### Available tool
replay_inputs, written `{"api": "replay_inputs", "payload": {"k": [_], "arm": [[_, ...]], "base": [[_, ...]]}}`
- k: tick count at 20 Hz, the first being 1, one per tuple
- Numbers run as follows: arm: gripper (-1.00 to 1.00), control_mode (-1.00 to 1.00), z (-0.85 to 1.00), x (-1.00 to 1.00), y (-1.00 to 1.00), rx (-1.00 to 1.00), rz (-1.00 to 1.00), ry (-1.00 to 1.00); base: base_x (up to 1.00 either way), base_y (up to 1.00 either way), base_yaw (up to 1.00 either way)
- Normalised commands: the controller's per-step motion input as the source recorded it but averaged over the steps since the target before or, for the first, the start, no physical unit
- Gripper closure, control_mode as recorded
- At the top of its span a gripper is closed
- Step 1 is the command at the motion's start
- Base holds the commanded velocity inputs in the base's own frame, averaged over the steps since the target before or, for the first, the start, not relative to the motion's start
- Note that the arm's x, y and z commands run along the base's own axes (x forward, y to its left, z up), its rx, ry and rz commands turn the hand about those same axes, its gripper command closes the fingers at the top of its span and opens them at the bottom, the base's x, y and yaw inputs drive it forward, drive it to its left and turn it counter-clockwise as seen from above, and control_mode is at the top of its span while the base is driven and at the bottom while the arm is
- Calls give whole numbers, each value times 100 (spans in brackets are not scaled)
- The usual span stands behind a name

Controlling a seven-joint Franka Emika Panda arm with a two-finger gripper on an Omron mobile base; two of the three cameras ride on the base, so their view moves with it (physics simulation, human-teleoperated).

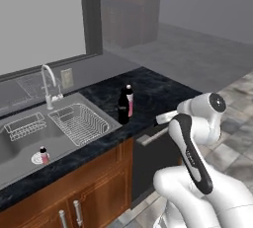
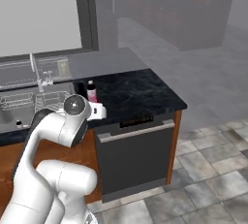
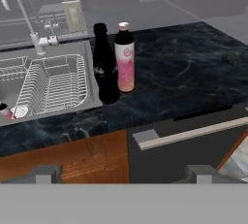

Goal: Place the large bottle from the dining counter next to the other large bottle outside the sink, and place the small bottle from the dining counter next to the other small bottle inside the sink.

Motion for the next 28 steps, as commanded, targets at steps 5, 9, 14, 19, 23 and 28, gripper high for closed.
{"api": "replay_inputs", "payload": {"k": [5, 9, 14, 19, 23, 28], "arm": [[-100, 100, 0, 0, 0, 0, 0, 0], [-100, 100, 0, 0, 0, 0, 0, 0], [-100, 100, 0, 0, 0, 0, 0, 0], [-100, 100, 0, 0, 0, 0, 0, 0], [-100, 100, 0, 0, 0, 0, 0, 0], [-100, 100, 0, 0, 0, 0, 0, 0]], "base": [[0, 0, -41], [0, 0, -50], [1, 0, -54], [20, 0, -50], [68, -1, -39], [100, -13, -28]]}}
